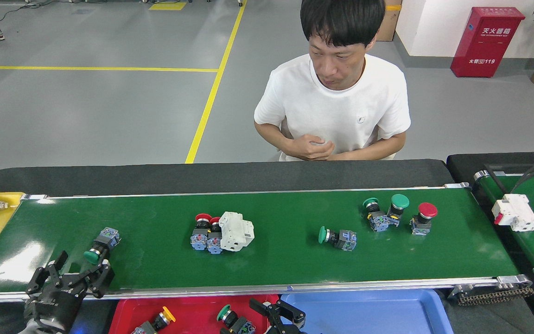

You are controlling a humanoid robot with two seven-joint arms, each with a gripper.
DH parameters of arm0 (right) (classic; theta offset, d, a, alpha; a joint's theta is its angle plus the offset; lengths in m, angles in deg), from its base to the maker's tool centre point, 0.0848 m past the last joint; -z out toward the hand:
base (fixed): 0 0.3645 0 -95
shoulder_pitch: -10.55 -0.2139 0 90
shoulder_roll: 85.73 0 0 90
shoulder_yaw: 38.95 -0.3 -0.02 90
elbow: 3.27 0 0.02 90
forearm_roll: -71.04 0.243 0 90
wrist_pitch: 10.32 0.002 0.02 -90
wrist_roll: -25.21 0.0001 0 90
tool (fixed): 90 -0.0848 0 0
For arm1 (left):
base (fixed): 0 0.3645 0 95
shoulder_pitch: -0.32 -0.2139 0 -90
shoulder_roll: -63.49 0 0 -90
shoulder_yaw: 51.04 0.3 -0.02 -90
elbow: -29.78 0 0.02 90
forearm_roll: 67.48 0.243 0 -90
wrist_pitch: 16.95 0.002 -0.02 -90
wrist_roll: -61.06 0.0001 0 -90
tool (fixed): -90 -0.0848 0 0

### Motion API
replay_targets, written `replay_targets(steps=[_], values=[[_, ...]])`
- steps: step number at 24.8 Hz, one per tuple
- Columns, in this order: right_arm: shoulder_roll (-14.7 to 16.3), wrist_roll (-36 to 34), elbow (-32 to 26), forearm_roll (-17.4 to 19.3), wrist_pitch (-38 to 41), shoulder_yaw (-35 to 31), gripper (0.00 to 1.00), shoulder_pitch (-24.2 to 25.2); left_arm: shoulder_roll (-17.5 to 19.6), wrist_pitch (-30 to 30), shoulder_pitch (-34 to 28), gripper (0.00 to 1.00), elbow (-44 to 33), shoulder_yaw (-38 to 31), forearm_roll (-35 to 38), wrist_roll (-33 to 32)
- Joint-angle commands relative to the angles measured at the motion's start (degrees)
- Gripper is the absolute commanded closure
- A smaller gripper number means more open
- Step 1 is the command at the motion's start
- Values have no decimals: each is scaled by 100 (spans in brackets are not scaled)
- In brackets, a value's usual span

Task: Pick switch part from conveyor to tray

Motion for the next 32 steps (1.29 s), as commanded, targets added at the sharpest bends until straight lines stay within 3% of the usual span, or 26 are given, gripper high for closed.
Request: replay_targets(steps=[1, 3, 5, 6, 8, 10, 13, 15, 18, 24, 27, 29, 31, 32], values=[[-150, -28, -138, 6, -352, -525, 4, -212, 181, 136, 161, 1, 122, 145, 14, 155], [-220, -257, -138, -20, -844, -1105, 5, -423, 304, 206, 293, 19, 219, 365, 5, 207], [-167, -855, -138, -29, -1283, -1448, 6, -511, 471, 153, 337, 26, 351, 514, -39, 216], [-88, -1153, -129, -64, -1546, -1562, 6, -519, 506, 118, 355, 43, 456, 549, -74, 260], [105, -1408, -112, -170, -1969, -1641, 6, -467, 533, 48, 355, 59, 518, 584, -83, 348], [343, -1690, -112, -275, -2312, -1641, 5, -212, 524, -163, 355, 80, 526, 558, -83, 357], [527, -2120, -156, -311, -2338, -1615, 4, 544, 506, -207, 346, 94, 544, 514, -145, 357], [606, -2155, -165, -319, -2338, -1597, 4, 781, 489, -207, 267, 94, 438, 505, -373, 357], [598, -2129, -147, -319, -2373, -1597, 4, 729, 524, -260, -181, 94, -247, 505, -813, 357], [255, -1479, 398, -926, -2821, -1448, 5, 17, 445, -603, -2361, 91, -2796, 558, -1129, 366], [237, -1364, 670, -1119, -3103, -1360, 5, -194, 269, -620, -2924, 87, -3314, 848, -980, 480], [220, -1364, 872, -1207, -3226, -1281, 5, -370, 322, -620, -2941, 74, -3367, 1401, -664, 541], [202, -1364, 1110, -1225, -3401, -1211, 4, -598, 331, -629, -2941, 42, -3367, 1692, -399, 638], [202, -1364, 1259, -1225, -3489, -1132, 5, -748, 322, -620, -2950, 34, -3358, 1771, -259, 673]])
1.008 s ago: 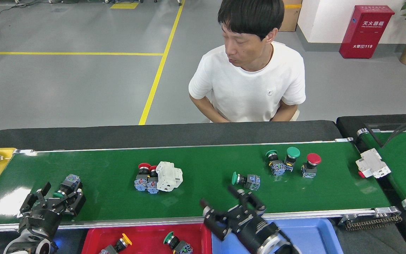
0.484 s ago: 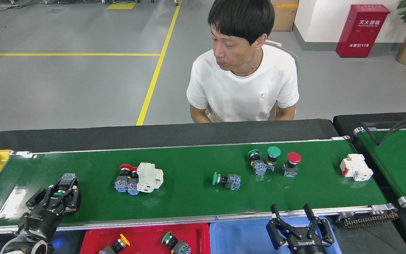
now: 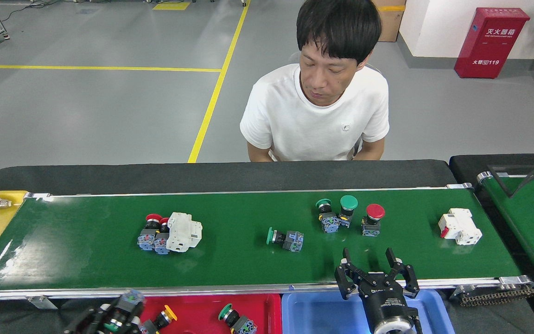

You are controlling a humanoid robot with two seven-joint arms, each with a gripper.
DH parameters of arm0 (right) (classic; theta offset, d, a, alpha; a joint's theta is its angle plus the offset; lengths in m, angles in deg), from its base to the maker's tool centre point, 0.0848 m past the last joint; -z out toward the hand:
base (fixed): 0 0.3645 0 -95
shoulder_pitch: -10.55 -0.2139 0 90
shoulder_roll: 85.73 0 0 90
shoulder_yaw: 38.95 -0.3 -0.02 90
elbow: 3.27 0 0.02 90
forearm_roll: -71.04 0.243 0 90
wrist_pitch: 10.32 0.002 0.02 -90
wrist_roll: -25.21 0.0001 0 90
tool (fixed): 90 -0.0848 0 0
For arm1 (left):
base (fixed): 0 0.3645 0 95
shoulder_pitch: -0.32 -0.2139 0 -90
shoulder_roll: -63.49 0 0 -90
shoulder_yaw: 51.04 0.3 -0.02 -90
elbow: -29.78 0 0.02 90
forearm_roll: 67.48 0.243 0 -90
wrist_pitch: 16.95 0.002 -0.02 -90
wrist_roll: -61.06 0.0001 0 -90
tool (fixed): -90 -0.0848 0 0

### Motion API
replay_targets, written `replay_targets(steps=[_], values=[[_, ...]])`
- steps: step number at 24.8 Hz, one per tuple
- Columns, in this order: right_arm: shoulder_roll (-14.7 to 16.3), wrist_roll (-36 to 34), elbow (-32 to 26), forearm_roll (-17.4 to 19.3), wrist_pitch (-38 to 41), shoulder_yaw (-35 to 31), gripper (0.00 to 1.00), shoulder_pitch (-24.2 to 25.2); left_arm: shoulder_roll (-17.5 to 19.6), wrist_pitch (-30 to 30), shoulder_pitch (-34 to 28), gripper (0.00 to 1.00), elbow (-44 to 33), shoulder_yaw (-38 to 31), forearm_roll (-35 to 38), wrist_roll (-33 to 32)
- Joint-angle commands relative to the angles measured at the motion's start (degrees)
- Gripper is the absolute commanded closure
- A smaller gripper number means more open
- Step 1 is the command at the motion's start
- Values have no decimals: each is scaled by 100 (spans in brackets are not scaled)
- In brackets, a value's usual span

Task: Pick switch part from conveyor to tray

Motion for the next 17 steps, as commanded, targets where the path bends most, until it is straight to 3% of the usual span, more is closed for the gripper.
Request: replay_targets(steps=[1, 2, 3, 6, 10, 13, 17], values=[[-39, 8, 242, -16, -290, 154, 4, -349, 23, -10, 10, 28, -70, 104, 212, 130], [-39, 8, 410, -16, -387, 216, 4, -482, 32, -19, 10, 18, -79, 104, 248, 130], [-57, 8, 647, -16, -537, 339, 4, -701, 41, -10, 19, 0, -70, 104, 248, 130], [-197, 8, 1227, 2, -783, 611, 4, -1220, -29, 17, 45, 0, -70, -89, 177, 130], [-531, 8, 2027, 37, -985, 699, 4, -1897, -390, 61, 142, 0, 70, -1232, -552, -81], [-540, -1, 2449, 98, -985, 769, 4, -2152, -566, 78, 221, 0, 378, -1856, -1036, -591], [-540, -10, 2941, 397, -932, 928, 8, -2459, -548, 157, 441, 0, 747, -2067, -1088, -626]])
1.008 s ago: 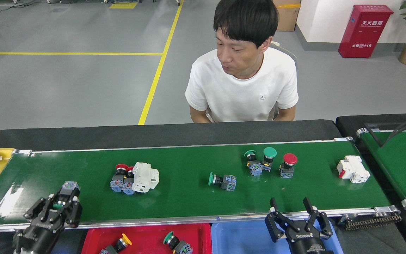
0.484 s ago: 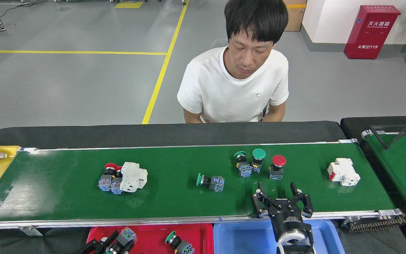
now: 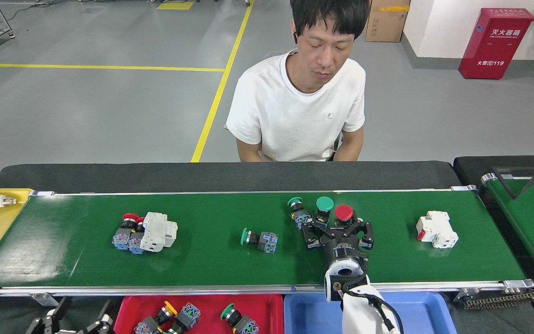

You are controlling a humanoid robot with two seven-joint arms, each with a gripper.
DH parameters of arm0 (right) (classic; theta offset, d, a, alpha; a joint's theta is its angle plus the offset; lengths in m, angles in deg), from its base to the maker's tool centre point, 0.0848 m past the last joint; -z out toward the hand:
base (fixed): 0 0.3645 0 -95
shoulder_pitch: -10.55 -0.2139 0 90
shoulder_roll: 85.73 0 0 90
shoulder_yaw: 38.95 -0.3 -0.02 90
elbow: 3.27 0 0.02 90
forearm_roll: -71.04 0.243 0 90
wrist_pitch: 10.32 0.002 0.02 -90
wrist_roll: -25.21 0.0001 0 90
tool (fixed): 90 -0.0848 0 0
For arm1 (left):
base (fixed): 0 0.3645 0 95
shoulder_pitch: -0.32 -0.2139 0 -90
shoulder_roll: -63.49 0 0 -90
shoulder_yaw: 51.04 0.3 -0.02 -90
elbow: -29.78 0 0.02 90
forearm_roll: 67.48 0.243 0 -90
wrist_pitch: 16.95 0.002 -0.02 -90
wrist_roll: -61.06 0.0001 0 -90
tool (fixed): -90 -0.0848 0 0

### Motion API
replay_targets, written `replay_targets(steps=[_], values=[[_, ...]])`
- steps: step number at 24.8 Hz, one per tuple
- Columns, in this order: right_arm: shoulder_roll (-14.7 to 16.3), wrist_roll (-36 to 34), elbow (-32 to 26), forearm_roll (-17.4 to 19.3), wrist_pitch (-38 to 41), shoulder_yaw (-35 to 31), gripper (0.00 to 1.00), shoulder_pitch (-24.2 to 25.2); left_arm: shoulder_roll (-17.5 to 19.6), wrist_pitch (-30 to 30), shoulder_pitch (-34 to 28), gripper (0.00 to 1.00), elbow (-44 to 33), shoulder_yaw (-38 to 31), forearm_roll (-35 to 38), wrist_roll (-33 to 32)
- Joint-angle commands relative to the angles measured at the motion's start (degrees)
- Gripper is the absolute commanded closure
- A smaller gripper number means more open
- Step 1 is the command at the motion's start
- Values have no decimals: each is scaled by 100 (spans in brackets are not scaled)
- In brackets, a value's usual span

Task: Pick switch part from conveyor to tray

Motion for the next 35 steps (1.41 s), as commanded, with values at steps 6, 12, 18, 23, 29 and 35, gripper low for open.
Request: replay_targets(steps=[6, 12, 18, 23, 29, 35], values=[[12, -63, 399, 269, 307, 379, 54, -302, 78, 208, 352, 0, -16, 29, 86, -46], [56, -168, 250, 384, 1151, 335, 88, -302, -27, 463, 1020, 0, 388, 267, 833, -28], [548, -107, -1262, 779, 2196, 327, 87, 278, 52, 955, 1644, 0, 968, 689, 1017, 16], [988, -10, -2958, 999, 4359, 318, 84, 1711, 87, 1034, 2277, 0, 1689, 697, 1360, 121], [557, 535, -3107, 964, 5141, 836, 12, 2133, 307, 1175, 2831, 0, 2436, 768, 1448, 306], [399, 904, -3125, 972, 5114, 836, 1, 2115, 676, 1412, 2875, 50, 2743, 1190, 1509, 666]])
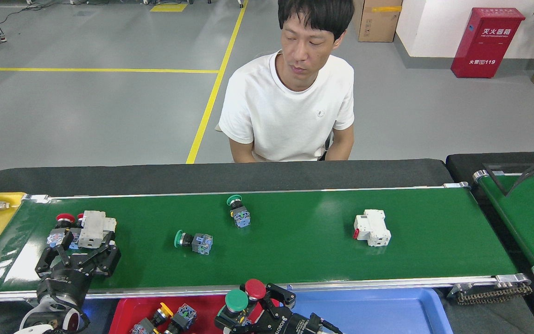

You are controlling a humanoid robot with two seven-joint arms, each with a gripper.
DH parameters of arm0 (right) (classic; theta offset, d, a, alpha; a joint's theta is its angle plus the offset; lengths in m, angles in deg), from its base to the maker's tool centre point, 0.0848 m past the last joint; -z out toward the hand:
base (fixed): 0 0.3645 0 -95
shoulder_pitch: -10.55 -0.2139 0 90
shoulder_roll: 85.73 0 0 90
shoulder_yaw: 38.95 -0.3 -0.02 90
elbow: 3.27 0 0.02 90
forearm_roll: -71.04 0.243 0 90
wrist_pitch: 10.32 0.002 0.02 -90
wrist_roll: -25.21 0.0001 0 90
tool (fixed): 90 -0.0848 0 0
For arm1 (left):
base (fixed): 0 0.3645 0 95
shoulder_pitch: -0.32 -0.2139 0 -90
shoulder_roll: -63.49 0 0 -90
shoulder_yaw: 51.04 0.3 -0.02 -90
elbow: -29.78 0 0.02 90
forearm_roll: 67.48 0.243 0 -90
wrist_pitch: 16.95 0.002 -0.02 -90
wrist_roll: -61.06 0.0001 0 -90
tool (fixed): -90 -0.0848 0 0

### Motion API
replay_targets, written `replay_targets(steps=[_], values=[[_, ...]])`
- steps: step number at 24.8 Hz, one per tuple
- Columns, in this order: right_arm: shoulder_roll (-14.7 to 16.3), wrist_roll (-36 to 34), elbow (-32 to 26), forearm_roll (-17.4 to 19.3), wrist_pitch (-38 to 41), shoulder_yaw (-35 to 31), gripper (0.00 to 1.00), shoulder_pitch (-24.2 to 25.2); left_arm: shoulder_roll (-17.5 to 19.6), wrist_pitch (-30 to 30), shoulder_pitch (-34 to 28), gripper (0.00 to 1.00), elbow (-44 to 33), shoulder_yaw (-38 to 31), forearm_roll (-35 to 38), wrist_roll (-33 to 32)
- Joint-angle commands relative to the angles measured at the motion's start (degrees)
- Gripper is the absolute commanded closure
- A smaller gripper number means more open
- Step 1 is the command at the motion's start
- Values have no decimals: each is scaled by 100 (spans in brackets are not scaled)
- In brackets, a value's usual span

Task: Pick switch part from conveyor to tray

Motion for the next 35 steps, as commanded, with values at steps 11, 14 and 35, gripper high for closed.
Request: replay_targets(steps=[11, 14, 35], values=[[-145, -70, -714, 41, -960, -1991, 1, -158, 50, -219, -290, 95, -577, -44, -269, 183], [-83, -536, -802, 14, -1399, -2756, 1, -96, 76, -272, -1037, 95, -1535, -114, -568, 147], [312, -1424, -1399, -451, -2050, -2782, 1, 1494, -170, -2873, -3287, 92, -4057, -228, -1394, 104]])
